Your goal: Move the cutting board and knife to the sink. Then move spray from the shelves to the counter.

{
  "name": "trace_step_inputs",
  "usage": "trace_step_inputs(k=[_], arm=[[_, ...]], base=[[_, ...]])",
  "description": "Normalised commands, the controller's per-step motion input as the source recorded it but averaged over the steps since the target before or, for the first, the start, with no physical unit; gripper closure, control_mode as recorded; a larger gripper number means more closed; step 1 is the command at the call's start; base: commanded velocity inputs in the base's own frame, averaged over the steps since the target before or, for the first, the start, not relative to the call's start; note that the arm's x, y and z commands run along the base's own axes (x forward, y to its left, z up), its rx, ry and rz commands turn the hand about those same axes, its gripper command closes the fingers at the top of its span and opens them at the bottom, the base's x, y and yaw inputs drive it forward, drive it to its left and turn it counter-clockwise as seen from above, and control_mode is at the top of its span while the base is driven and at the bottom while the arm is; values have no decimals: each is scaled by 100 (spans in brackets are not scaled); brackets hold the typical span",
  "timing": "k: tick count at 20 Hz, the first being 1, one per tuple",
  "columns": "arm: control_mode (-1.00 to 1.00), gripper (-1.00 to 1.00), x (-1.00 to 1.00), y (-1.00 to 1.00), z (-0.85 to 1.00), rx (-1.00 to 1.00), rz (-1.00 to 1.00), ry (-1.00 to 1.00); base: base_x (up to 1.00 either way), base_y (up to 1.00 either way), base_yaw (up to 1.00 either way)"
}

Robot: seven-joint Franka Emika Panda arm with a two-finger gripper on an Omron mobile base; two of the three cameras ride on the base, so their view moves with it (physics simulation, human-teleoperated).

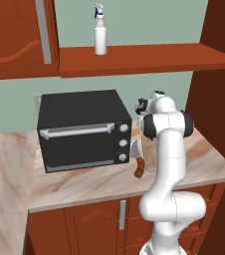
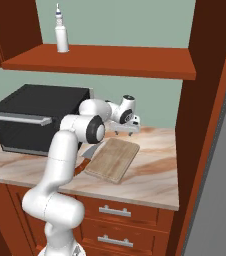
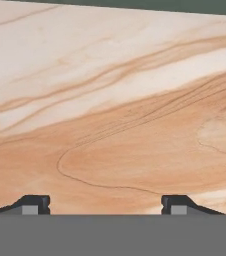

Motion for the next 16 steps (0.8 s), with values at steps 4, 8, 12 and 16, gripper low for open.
trace_step_inputs(k=[4, 8, 12, 16], arm=[[-100, -100, -16, 0, -20, 0, 0, 2], [-100, -100, -32, 0, -9, 0, 0, 0], [-100, -100, -39, 0, -7, 0, 0, 0], [-100, -100, -39, 0, -6, 0, 0, 0]], base=[[0, 0, 0], [0, 0, 0], [0, 0, 0], [0, 0, 0]])
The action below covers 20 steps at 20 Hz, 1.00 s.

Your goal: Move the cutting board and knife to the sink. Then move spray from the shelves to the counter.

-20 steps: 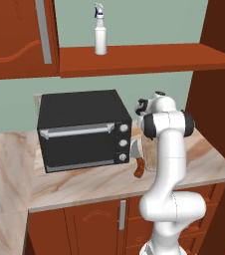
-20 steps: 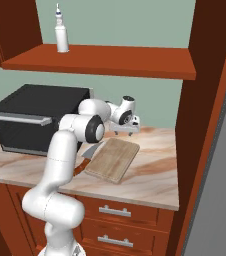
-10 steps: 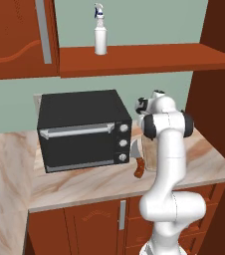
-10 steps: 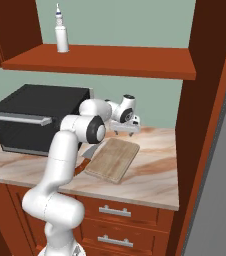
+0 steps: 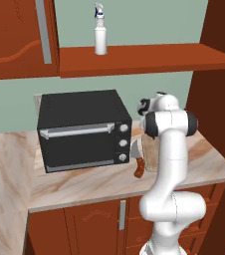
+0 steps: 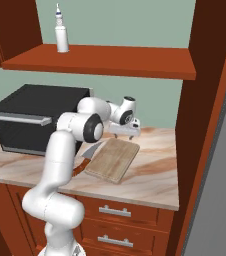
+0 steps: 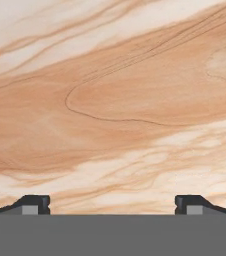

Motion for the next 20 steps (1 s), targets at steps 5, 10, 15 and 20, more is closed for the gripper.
trace_step_inputs(k=[5, 10, 15, 20], arm=[[-100, -100, -35, 0, -9, 0, 0, 0], [-100, -100, -32, 0, -12, 0, 0, 0], [-100, -100, -22, 0, -6, 0, 0, 0], [-100, -100, -21, 0, -7, 0, 0, 0]], base=[[0, 0, 0], [0, 0, 0], [0, 0, 0], [0, 0, 0]])
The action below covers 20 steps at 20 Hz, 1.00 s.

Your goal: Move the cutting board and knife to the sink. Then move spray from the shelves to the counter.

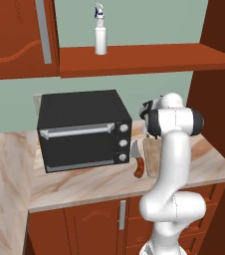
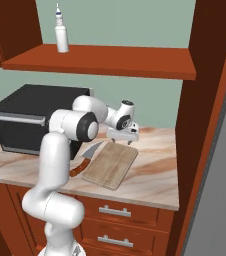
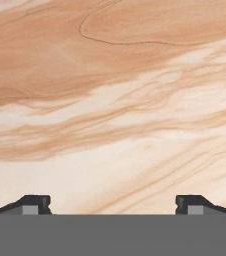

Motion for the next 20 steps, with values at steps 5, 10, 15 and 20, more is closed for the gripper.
trace_step_inputs(k=[5, 10, 15, 20], arm=[[-100, -100, -10, 0, -12, 0, 0, 0], [-100, -100, -7, 0, -5, 0, 0, 0], [-100, -100, 0, 0, 0, 0, 0, 0], [-100, -100, 0, 0, 0, 0, 0, 0]], base=[[0, 0, 0], [0, 0, 0], [0, 0, 0], [0, 0, 0]])
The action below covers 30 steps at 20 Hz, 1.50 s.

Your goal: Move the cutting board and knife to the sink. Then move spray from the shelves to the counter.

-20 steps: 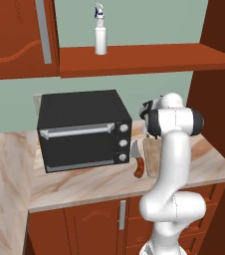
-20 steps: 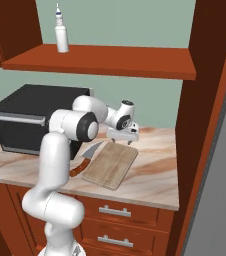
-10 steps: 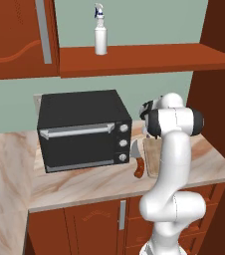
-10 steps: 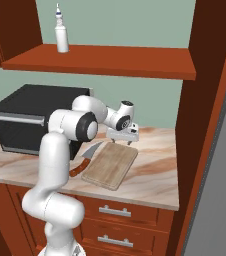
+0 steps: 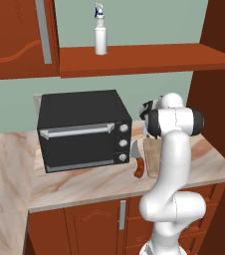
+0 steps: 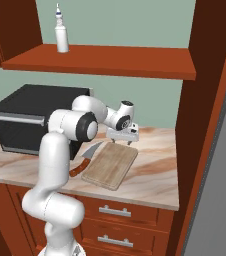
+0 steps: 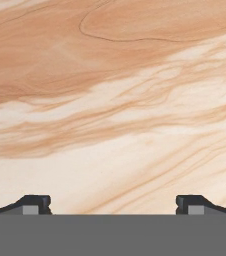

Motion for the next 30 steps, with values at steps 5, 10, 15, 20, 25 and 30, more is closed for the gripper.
trace_step_inputs(k=[5, 10, 15, 20, 25, 30], arm=[[-100, -100, 0, 0, 0, 0, 0, 0], [-100, -100, 0, 0, 0, 0, 0, 0], [100, -100, 0, 0, 0, 0, 0, 0], [100, -100, 0, 0, 0, 0, 0, 0], [100, -100, 0, 0, 0, 0, 0, 0], [100, -100, 0, 0, 0, 0, 0, 0]], base=[[0, 0, 0], [0, 0, 0], [0, 0, 0], [0, 0, 0], [-2, -2, 0], [-14, -6, 0]])
